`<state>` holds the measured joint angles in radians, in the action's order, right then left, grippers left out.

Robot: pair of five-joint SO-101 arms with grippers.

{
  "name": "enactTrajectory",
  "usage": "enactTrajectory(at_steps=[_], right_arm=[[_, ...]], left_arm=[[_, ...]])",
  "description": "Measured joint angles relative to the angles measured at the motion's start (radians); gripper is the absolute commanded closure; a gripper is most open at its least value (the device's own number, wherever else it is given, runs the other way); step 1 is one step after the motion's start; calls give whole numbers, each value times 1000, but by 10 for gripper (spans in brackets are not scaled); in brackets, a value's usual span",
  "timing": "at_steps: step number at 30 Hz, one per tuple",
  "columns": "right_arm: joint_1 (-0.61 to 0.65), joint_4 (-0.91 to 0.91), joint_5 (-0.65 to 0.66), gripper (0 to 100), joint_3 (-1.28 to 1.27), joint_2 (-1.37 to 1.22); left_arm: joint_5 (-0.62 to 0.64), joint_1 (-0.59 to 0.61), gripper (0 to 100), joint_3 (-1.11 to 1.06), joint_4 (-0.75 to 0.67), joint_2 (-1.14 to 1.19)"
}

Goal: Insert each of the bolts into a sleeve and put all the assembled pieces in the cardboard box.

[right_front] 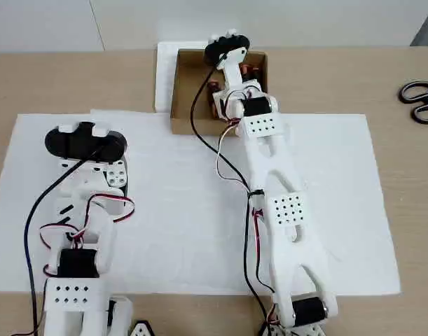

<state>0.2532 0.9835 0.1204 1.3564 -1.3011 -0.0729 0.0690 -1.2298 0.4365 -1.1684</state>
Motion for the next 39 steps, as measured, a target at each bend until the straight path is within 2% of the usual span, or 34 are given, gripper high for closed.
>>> enactTrajectory(at_steps=[6, 11, 18, 24, 32, 39], right_arm=[[-3, 6, -3, 778, 15, 0], [-18, 84, -3, 777, 117, 0], [-26, 393, -3, 776, 259, 71], [-29, 654, -3, 775, 273, 146], [-5, 694, -3, 775, 259, 258], [63, 695, -3, 775, 21, 439]], left_arm=[[0, 0, 994, 0, 0, 0], [0, 0, 994, 0, 0, 0], [0, 0, 994, 0, 0, 0], [0, 0, 994, 0, 0, 0], [0, 0, 994, 0, 0, 0], [0, 0, 994, 0, 0, 0]])
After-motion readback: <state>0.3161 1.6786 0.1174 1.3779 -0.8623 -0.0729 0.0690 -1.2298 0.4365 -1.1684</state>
